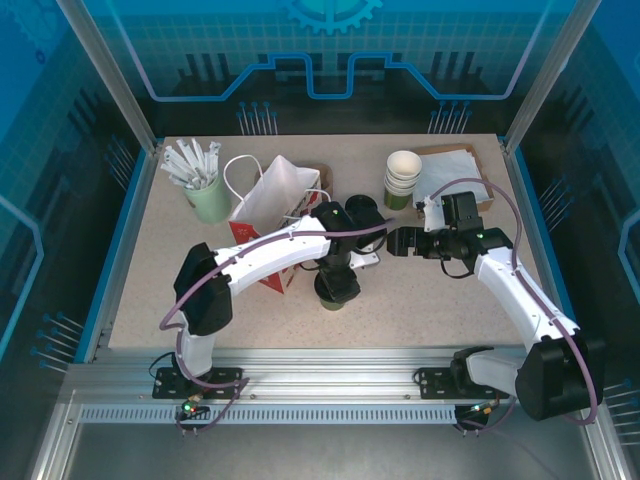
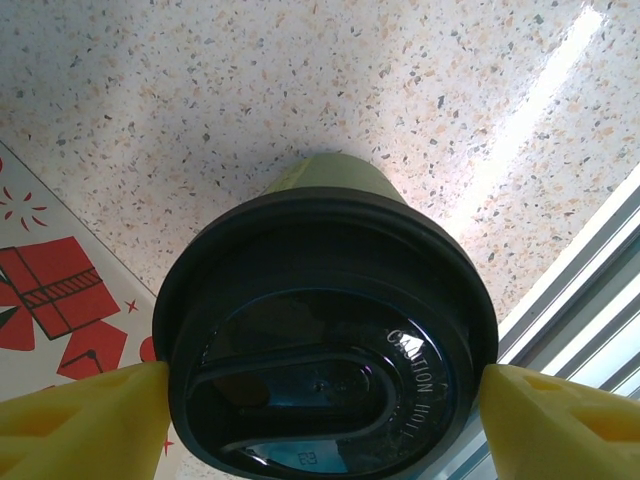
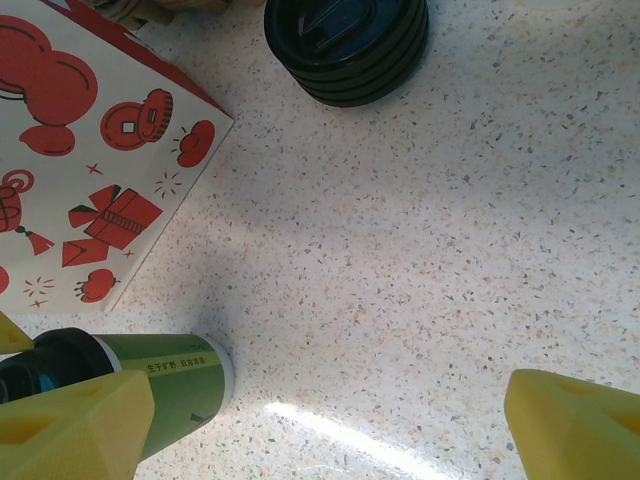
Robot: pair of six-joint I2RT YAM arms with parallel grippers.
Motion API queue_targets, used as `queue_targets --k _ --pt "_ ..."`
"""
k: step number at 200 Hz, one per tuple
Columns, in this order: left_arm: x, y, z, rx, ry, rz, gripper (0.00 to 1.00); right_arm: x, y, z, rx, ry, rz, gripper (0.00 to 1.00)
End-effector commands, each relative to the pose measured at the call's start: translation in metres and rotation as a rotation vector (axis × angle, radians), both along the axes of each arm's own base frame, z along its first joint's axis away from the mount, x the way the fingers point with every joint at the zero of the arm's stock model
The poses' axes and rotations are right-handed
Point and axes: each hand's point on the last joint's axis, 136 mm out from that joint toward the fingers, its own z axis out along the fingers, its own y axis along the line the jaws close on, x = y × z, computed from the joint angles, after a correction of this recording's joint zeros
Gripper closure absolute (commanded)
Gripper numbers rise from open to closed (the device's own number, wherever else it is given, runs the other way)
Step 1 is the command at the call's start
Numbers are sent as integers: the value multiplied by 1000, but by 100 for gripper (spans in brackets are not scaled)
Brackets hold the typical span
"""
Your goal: Pack the takeout coffee
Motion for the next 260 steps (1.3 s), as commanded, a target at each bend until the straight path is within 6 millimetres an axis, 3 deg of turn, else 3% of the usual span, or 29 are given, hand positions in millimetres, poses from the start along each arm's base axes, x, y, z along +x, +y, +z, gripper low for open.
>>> queue_targets --k 1,46,49,59,116,260 --pt "0 2 1 33 -4 -9 20 -4 -1 -3 14 13 10 8" --pt "-1 3 -4 45 3 -10 20 -4 0 -3 18 13 15 8" --pt "-1 3 -3 43 2 -10 20 -8 -1 -11 15 35 15 8" --pt "-1 3 -4 45 3 -10 21 -9 -1 -12 15 39 15 8" --pt "-4 6 -7 50 13 -8 25 -9 0 -13 20 42 18 8" --pt "-9 15 -16 87 33 -10 24 -8 2 -10 31 38 25 8"
